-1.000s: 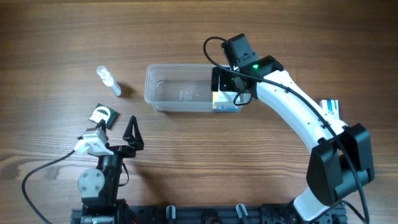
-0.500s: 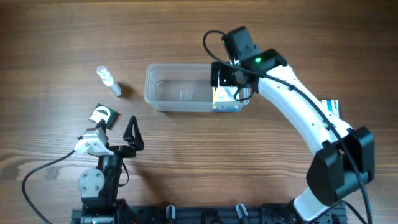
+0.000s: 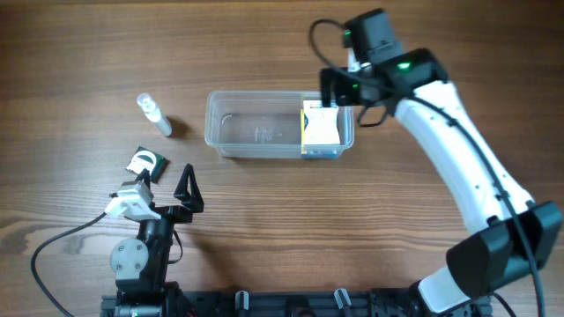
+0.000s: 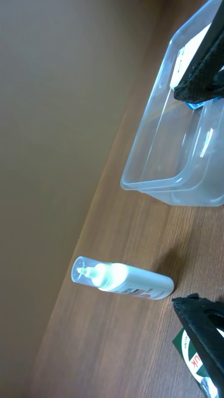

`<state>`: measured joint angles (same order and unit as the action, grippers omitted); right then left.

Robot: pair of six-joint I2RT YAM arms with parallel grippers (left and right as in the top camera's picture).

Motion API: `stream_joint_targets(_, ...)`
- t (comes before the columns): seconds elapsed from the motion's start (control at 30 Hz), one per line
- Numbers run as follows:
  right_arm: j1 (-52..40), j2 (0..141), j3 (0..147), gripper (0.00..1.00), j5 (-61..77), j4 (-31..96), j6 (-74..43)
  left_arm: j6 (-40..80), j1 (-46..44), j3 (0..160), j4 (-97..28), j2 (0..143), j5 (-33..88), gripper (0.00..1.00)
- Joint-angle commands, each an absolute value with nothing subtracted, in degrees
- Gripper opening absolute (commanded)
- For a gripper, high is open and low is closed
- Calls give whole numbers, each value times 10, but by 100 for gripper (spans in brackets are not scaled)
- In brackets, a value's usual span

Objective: Pack container
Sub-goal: 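Move the right gripper right toward the white Panadol box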

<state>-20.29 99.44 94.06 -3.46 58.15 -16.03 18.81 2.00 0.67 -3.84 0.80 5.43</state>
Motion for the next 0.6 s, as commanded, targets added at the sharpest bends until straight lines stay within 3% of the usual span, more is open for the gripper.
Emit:
stream_joint_targets(0.0, -140, 974, 954, 100, -38, 611, -152, 183, 24, 3, -41, 8, 47, 100)
stream_joint_targets(0.57, 126, 974, 951, 100, 1, 687, -179, 183, 24, 3, -41, 8, 47, 99)
